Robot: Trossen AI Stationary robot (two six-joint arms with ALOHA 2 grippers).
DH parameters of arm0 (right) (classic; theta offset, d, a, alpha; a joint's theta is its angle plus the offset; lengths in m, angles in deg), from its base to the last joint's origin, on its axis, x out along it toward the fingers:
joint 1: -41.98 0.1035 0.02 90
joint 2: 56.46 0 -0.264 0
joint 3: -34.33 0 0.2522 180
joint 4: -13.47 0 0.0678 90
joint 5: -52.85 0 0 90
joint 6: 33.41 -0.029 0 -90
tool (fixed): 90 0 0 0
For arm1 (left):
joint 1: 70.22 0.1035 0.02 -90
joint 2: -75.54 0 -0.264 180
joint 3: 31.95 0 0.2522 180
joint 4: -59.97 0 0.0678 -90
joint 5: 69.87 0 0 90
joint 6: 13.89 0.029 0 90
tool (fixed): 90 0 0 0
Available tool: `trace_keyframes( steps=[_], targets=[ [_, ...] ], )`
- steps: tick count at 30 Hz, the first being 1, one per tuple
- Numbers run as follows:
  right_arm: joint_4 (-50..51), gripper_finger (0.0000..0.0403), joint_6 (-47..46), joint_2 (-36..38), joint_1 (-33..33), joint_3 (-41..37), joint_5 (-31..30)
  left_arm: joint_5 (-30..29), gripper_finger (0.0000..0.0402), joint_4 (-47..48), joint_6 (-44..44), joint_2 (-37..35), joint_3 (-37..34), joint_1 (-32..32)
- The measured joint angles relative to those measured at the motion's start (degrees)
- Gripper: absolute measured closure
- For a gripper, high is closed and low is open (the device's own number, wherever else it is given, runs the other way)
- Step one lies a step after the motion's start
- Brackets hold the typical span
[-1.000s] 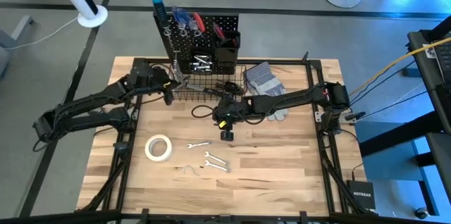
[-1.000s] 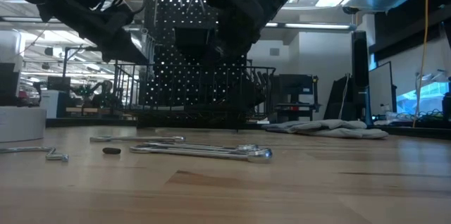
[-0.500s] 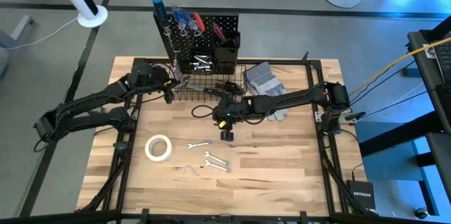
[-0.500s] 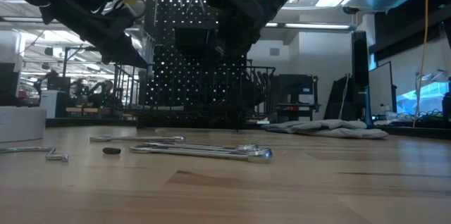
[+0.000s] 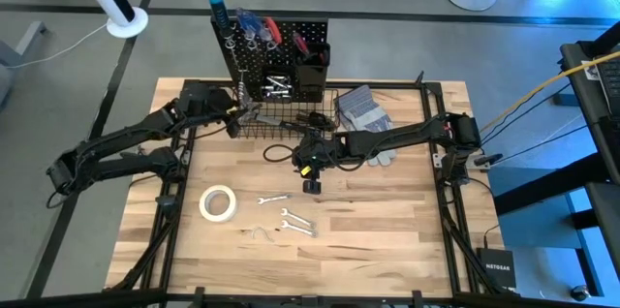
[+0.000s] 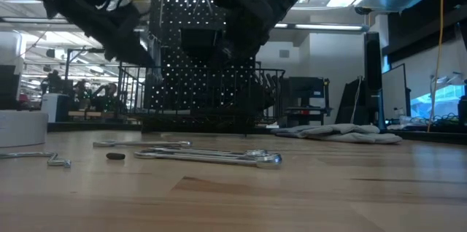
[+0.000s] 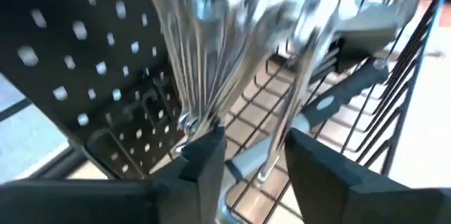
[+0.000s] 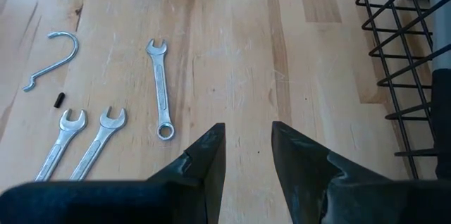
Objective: Hang tools onto peg board
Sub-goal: Hang the wrench on the peg board
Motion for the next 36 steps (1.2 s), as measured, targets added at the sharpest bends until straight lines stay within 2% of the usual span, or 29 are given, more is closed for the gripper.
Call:
trace_keyframes(
  steps=[4,9,13,20,28,36],
  targets=[
    [-0.02,0.0281,0.0,0.0,0.0,0.0,0.0,0.0,0.0242,5.64,-0.13,-1.35,4.0,-0.99],
    [0.0,0.0281,0.0,0.0,0.0,0.0,0.0,0.02,0.0238,10.05,0.81,-3.1,7.2,-2.42],
    [0.0,0.0281,0.0,0.0,0.0,0.0,0.0,-0.71,0.0238,9.31,3.35,-3.63,7.26,-2.76],
    [0.0,0.0281,0.0,0.0,0.0,0.0,0.0,-7.44,0.0238,7.08,4.93,-3.33,7.02,-2.69],
    [0.01,0.0281,0.0,0.0,0.0,0.0,0.0,-9.26,0.0237,2.74,4.81,-1.58,6.95,-2.69],
    [0.0,0.0281,0.0,0.0,0.0,0.0,0.0,-16.62,0.0237,1.11,6.83,2.05,6.93,-2.64]
  ],
)
